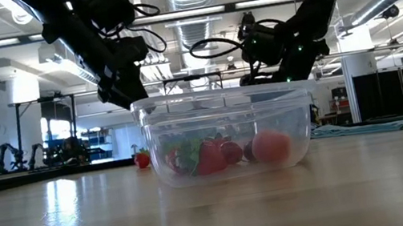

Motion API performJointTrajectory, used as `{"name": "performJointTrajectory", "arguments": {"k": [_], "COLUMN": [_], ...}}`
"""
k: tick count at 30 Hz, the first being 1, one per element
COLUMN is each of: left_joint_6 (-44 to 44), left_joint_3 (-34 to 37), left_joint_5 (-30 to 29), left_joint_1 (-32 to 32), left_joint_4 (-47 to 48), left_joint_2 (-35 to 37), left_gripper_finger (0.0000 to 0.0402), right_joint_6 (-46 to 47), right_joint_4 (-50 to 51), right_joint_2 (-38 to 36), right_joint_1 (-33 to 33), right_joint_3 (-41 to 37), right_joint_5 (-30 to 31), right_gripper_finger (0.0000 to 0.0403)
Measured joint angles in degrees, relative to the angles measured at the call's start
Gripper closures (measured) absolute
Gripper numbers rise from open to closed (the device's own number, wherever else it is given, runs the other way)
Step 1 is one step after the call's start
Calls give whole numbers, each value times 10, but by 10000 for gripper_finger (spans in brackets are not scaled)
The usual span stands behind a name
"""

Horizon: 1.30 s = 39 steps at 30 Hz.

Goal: Pick and placing Produce into tupperware
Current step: Put the red cherry into the transparent bin

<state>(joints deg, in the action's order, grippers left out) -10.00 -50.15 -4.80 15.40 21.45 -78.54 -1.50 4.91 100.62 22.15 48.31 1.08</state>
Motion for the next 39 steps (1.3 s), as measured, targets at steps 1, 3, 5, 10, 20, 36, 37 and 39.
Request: {"name": "performJointTrajectory", "arguments": {"k": [1,3,5,10,20,36,37,39], "left_joint_6": [0,0,0,0,-1,-79,-87,-121], "left_joint_3": [0,0,0,3,9,9,9,9], "left_joint_5": [0,0,0,0,0,-30,-33,-34], "left_joint_1": [0,0,0,0,0,-1,-1,-1], "left_joint_4": [0,0,0,0,-1,-94,-92,-89], "left_joint_2": [0,0,0,0,0,-6,-8,-8], "left_gripper_finger": [178,178,178,178,178,178,178,178], "right_joint_6": [0,0,10,30,30,10,6,-3], "right_joint_4": [0,1,0,5,71,130,129,119], "right_joint_2": [0,-3,-8,-25,-102,-191,-191,-191], "right_joint_1": [0,0,-1,-1,-31,-184,-190,-206], "right_joint_3": [0,0,0,0,0,0,0,0], "right_joint_5": [0,0,0,0,-15,5,5,5], "right_gripper_finger": [294,294,294,296,296,296,296,296]}}
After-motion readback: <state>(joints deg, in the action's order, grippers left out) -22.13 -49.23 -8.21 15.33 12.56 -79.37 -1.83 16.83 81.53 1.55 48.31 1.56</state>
